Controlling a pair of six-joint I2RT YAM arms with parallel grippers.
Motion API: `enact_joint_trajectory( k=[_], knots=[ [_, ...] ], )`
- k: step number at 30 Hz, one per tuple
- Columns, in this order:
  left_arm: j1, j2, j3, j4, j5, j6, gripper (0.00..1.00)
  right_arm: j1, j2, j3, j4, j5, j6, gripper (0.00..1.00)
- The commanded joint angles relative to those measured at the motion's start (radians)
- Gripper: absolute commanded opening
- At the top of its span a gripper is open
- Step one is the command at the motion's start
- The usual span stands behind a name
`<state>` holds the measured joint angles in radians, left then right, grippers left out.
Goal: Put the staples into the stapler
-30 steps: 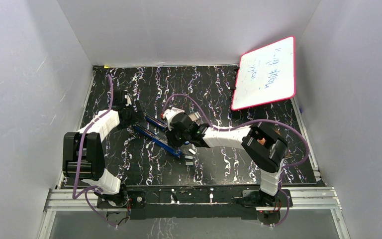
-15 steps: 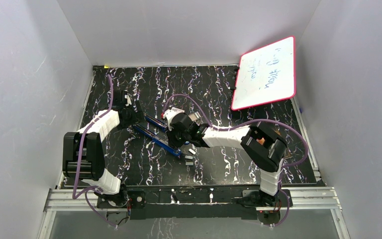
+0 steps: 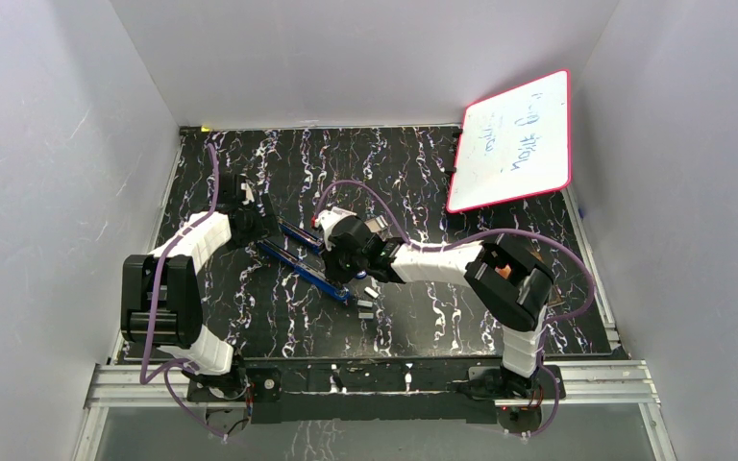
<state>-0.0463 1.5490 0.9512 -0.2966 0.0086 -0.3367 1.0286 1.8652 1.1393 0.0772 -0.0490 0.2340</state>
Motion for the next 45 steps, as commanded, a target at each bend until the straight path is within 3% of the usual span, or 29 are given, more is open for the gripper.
enact_joint_trajectory(
  k=[1,10,27,29,35,45],
  knots=[
    [0.010,-0.002,0.037,-0.027,0.013,0.007,0.86,-0.003,0.004,0.039,0.013,-0.007,0.001,0.10],
    [0.010,-0.003,0.037,-0.027,0.013,0.008,0.86,-0.004,-0.027,0.039,0.013,0.001,-0.003,0.04],
    [0.011,-0.002,0.037,-0.027,0.014,0.009,0.86,-0.003,-0.070,0.037,0.022,0.021,-0.006,0.01],
    [0.011,-0.003,0.037,-0.027,0.011,0.008,0.86,-0.003,-0.069,0.039,0.022,0.023,-0.007,0.03],
    [0.011,-0.003,0.038,-0.029,0.013,0.008,0.86,-0.004,-0.044,0.044,0.026,0.024,0.001,0.23],
    [0.011,-0.001,0.038,-0.027,0.015,0.008,0.86,-0.005,-0.009,0.050,0.030,0.012,0.008,0.25]
  ],
)
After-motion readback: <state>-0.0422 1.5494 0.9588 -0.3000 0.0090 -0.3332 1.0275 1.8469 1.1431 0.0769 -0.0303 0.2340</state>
